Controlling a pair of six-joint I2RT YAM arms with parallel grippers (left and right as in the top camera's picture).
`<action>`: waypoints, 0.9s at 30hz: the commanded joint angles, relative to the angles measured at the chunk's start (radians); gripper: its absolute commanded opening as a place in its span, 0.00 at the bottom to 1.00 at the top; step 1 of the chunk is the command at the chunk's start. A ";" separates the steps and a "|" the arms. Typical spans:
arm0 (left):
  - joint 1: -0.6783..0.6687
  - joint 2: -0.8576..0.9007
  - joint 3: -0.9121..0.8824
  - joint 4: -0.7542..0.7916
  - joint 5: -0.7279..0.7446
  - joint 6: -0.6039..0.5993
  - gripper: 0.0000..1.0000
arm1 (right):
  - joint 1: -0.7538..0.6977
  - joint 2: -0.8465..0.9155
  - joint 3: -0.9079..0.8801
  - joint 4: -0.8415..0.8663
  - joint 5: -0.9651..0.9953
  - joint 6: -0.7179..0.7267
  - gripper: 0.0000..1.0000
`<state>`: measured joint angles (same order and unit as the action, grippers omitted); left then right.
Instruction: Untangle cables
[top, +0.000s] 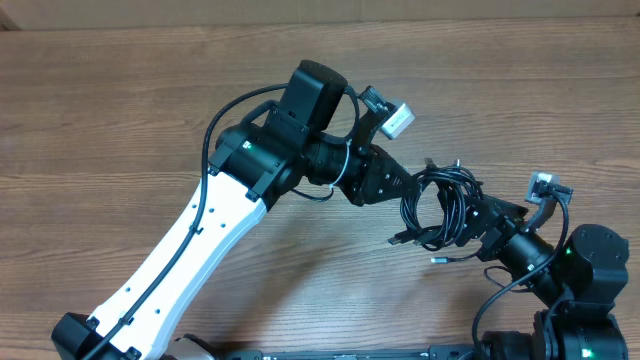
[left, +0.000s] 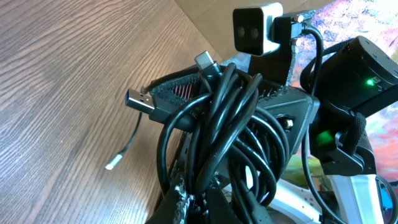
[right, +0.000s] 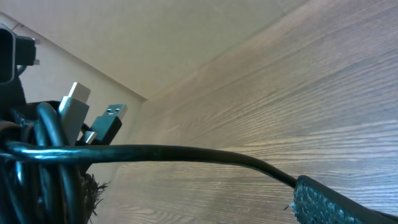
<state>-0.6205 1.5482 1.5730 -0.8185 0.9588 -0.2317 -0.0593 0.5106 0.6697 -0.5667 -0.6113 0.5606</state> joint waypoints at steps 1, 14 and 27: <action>-0.028 -0.017 0.006 0.003 0.116 0.023 0.04 | -0.002 0.000 0.018 -0.011 0.070 -0.020 1.00; -0.028 -0.017 0.006 0.015 0.119 0.092 0.04 | -0.002 0.000 0.018 -0.166 0.299 -0.020 1.00; -0.028 -0.017 0.006 0.014 0.010 0.097 0.04 | -0.002 0.000 0.018 -0.167 0.211 -0.019 1.00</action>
<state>-0.6418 1.5486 1.5723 -0.8047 0.9554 -0.1566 -0.0517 0.5087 0.6735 -0.7334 -0.4259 0.5274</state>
